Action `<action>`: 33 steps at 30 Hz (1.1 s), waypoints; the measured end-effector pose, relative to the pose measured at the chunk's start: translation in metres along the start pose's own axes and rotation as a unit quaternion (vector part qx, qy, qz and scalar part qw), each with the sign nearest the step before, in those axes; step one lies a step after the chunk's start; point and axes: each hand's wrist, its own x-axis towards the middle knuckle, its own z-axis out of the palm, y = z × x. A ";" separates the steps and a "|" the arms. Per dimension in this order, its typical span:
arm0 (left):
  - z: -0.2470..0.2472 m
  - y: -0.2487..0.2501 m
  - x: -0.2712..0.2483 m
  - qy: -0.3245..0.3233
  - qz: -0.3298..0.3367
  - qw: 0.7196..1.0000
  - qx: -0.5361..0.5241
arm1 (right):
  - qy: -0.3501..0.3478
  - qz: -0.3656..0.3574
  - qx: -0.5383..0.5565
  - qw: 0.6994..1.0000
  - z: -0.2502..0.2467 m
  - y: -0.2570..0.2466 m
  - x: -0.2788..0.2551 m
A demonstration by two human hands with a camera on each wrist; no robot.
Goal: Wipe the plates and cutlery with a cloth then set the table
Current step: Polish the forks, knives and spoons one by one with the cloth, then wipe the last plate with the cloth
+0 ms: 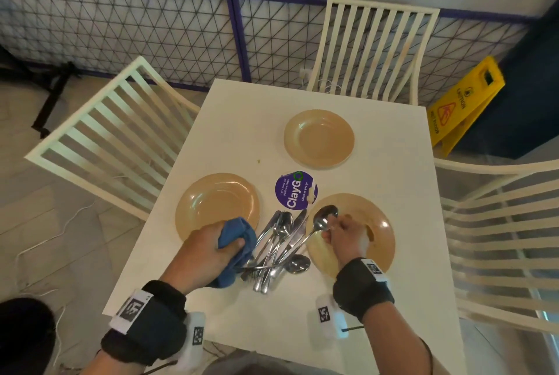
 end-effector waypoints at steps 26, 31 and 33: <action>0.064 0.057 0.053 -0.135 0.003 0.985 -0.110 | 0.073 0.196 0.035 0.977 -0.084 0.102 0.017; 0.113 0.104 0.071 -0.159 0.068 0.985 0.022 | -0.008 0.240 0.207 0.949 -0.083 0.110 0.025; 0.134 0.116 0.067 -0.168 0.128 0.972 0.107 | -0.031 0.237 0.227 0.944 -0.086 0.111 0.027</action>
